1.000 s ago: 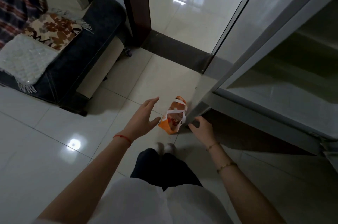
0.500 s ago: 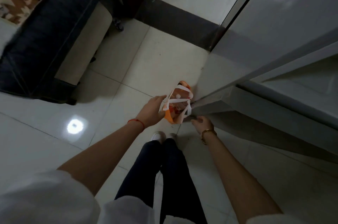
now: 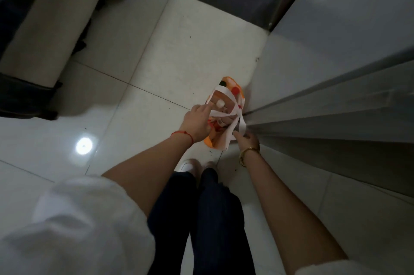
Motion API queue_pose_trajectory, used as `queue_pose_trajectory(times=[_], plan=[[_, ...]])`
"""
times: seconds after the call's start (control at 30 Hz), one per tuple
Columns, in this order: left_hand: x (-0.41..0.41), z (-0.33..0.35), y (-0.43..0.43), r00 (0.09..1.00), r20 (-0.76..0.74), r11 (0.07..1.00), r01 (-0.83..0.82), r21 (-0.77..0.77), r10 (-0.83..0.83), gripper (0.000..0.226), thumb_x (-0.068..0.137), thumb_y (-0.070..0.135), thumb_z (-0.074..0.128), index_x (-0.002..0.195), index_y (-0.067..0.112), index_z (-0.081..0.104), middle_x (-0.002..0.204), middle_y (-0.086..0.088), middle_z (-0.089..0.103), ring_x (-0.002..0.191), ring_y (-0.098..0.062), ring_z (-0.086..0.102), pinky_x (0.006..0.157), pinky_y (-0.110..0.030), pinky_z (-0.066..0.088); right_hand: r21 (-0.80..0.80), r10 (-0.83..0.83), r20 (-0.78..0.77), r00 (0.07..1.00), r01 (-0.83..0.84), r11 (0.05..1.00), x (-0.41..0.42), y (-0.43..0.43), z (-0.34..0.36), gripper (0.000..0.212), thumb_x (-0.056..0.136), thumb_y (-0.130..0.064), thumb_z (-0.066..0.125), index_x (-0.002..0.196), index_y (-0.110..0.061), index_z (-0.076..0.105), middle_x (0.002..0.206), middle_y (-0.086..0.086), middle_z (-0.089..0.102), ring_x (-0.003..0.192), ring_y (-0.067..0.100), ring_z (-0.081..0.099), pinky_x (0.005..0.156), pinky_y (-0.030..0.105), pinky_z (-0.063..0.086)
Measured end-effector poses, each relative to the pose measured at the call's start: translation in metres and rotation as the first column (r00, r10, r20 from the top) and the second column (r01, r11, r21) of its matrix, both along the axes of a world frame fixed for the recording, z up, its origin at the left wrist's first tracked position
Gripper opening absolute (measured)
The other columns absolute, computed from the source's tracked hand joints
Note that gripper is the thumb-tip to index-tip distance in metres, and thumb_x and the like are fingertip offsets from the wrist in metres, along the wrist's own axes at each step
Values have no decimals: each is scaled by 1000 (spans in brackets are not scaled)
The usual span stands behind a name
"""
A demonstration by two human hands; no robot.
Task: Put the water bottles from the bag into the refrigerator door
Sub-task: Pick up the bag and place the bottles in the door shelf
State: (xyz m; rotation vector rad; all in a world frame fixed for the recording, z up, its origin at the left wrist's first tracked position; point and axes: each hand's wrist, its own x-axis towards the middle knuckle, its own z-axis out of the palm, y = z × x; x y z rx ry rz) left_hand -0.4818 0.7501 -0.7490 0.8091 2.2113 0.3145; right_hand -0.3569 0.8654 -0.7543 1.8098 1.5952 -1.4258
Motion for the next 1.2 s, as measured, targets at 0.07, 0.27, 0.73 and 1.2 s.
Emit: queue_pose_trajectory(times=[0.07,0.27,0.73,1.2], plan=[[-2,-24,7,996,-20,994,84,-74,-86,69,90,23,52,152,21,22,158,-4,29,145,-32,24,113,-51,31,0,-38,-18,999,38,999,-2,3,-20,36,84,-30,66,109,-5,65,104,12,63,103,32,61,88,38,51],[-9,-76,29,968,-7,936,242,-256,-252,76,89,29,55,153,23,14,162,-2,19,146,-33,18,115,-56,22,-39,-128,-61,990,126,991,0,11,-60,23,86,-30,65,66,-21,61,100,8,64,96,25,58,99,49,49],[-25,-52,21,974,-84,910,165,-381,-212,36,87,22,60,119,7,57,118,-15,62,114,-31,54,82,-37,46,19,19,22,1000,-19,1000,-17,10,-33,36,80,-36,65,49,-21,54,85,9,64,86,28,59,85,37,49],[-40,-3,-1,979,21,938,-189,-290,204,17,83,2,57,98,-3,66,110,-22,64,99,-38,64,78,-39,51,-84,74,59,995,-69,994,-12,7,21,15,79,-23,60,68,-18,68,82,0,60,83,23,51,72,28,39]])
